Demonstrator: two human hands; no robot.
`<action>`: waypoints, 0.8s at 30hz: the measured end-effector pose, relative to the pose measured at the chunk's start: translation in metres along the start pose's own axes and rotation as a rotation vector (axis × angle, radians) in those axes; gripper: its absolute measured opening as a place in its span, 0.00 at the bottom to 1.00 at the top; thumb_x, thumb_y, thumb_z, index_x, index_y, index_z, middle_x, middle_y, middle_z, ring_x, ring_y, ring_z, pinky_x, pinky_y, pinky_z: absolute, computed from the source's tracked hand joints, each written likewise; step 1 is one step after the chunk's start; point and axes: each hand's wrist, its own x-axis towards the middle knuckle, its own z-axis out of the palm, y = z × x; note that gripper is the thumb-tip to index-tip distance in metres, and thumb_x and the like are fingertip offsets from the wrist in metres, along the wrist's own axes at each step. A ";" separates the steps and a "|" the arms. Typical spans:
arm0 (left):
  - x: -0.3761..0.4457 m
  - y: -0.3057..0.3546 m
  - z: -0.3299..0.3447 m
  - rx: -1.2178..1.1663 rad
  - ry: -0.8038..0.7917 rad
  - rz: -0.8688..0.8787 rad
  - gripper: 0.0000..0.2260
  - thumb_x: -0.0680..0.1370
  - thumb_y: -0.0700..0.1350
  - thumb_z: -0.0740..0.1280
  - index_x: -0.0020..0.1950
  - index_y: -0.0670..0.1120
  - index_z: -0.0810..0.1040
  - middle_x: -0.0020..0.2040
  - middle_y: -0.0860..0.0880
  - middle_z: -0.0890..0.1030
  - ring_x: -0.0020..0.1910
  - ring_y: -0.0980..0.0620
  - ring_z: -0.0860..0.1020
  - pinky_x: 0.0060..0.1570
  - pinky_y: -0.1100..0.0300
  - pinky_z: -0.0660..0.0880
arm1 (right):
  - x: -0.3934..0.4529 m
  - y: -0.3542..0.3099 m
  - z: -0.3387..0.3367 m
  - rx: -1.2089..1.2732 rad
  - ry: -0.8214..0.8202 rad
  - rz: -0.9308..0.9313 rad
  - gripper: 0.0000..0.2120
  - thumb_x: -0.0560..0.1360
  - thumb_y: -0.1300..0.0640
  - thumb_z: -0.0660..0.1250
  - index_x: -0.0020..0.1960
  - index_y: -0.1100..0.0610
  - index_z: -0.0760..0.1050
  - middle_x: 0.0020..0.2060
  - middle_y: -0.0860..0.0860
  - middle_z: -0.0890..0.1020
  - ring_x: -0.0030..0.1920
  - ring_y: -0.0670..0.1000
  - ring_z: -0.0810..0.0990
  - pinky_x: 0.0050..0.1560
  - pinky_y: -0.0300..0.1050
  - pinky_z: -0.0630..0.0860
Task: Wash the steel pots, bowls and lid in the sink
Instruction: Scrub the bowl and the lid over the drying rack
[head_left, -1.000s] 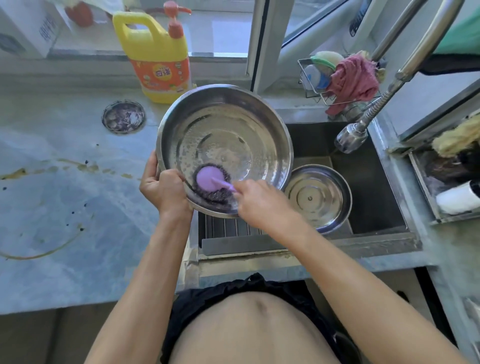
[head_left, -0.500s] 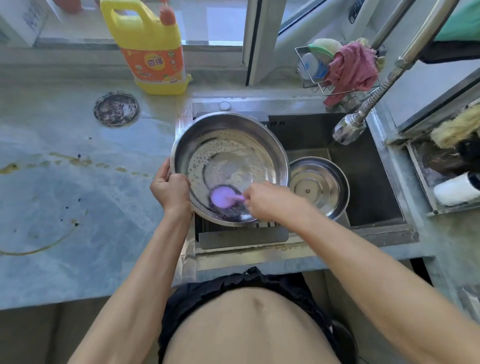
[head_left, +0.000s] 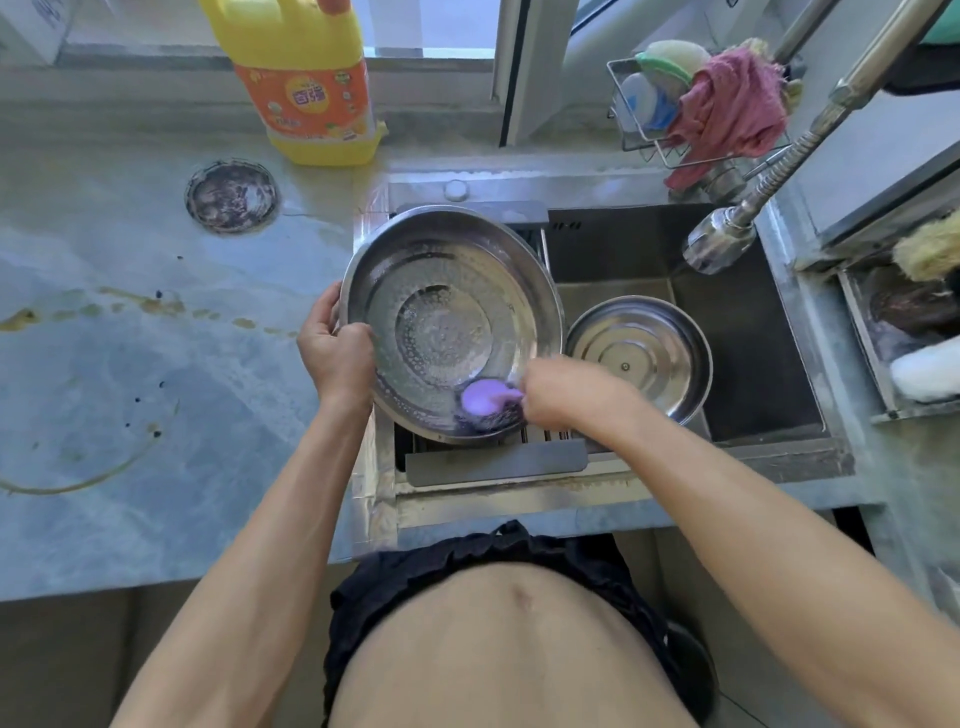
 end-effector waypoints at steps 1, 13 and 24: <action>0.002 -0.002 0.000 0.027 -0.014 0.012 0.25 0.69 0.27 0.59 0.58 0.47 0.83 0.45 0.53 0.83 0.41 0.59 0.81 0.44 0.62 0.79 | 0.002 0.007 -0.002 -0.023 0.032 0.055 0.10 0.79 0.57 0.59 0.57 0.56 0.75 0.54 0.57 0.80 0.52 0.59 0.79 0.45 0.46 0.71; 0.002 -0.011 0.007 0.216 -0.040 -0.071 0.10 0.82 0.42 0.58 0.56 0.48 0.79 0.45 0.53 0.80 0.44 0.54 0.77 0.47 0.57 0.76 | 0.011 0.027 0.003 0.113 0.364 0.187 0.15 0.79 0.62 0.56 0.63 0.57 0.72 0.53 0.59 0.80 0.52 0.62 0.79 0.40 0.49 0.66; -0.005 -0.021 0.021 0.250 -0.105 -0.051 0.13 0.85 0.41 0.58 0.64 0.44 0.79 0.55 0.47 0.81 0.55 0.49 0.79 0.53 0.60 0.73 | 0.004 0.021 -0.034 -0.071 0.160 0.177 0.14 0.81 0.55 0.58 0.64 0.57 0.73 0.57 0.55 0.79 0.54 0.57 0.79 0.47 0.48 0.68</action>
